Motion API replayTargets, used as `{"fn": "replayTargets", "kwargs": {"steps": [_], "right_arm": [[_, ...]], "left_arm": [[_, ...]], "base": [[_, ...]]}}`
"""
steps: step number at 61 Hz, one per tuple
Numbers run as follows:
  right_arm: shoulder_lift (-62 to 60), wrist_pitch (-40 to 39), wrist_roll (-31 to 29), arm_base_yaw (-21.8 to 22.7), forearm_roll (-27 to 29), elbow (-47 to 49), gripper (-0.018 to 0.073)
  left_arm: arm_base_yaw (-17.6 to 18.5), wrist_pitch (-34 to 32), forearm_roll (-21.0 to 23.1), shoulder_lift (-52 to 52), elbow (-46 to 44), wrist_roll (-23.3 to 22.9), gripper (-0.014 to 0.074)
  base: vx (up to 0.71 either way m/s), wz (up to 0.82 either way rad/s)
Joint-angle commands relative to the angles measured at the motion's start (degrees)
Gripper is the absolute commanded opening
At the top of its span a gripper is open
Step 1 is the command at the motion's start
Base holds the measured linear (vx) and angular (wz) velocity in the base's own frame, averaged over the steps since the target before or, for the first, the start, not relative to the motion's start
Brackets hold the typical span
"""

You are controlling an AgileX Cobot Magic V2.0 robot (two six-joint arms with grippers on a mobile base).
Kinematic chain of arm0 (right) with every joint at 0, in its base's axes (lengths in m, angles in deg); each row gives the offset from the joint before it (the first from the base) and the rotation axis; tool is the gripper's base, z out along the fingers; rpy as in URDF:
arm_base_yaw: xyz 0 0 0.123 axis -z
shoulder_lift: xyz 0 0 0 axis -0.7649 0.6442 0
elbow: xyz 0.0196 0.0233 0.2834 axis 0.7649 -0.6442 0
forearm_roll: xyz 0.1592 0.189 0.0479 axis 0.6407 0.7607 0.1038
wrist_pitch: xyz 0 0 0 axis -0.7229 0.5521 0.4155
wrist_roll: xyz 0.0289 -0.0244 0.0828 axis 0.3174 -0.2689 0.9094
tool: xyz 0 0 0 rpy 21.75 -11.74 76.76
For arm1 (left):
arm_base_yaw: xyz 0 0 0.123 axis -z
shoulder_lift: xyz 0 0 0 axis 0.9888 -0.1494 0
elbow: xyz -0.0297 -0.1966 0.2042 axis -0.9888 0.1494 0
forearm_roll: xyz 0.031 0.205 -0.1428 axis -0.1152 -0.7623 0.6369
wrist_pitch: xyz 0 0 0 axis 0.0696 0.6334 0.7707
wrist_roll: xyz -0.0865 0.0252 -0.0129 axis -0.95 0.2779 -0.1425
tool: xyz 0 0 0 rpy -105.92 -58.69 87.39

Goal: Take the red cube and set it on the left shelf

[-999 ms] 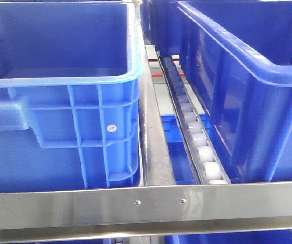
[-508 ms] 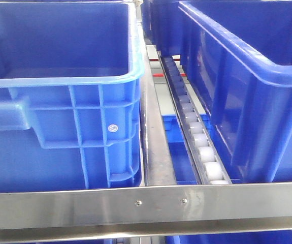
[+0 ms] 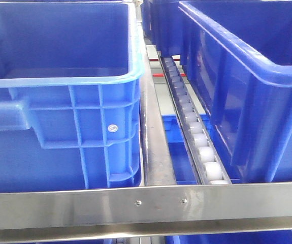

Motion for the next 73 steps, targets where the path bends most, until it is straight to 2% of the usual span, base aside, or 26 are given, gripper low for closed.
{"fn": "replayTargets", "kwargs": {"steps": [1, 73], "right_arm": [[-1.3, -4.7, 0.1, 0.0, -0.1, 1.1, 0.005], [-1.3, -4.7, 0.1, 0.0, -0.1, 1.1, 0.005]], "left_arm": [[0.3, -5.2, 0.3, -0.4, 1.3, 0.0, 0.0106], [0.3, -5.2, 0.3, -0.4, 1.3, 0.0, 0.0106]], "base": [[0.0, 0.0], [0.0, 0.0]]}}
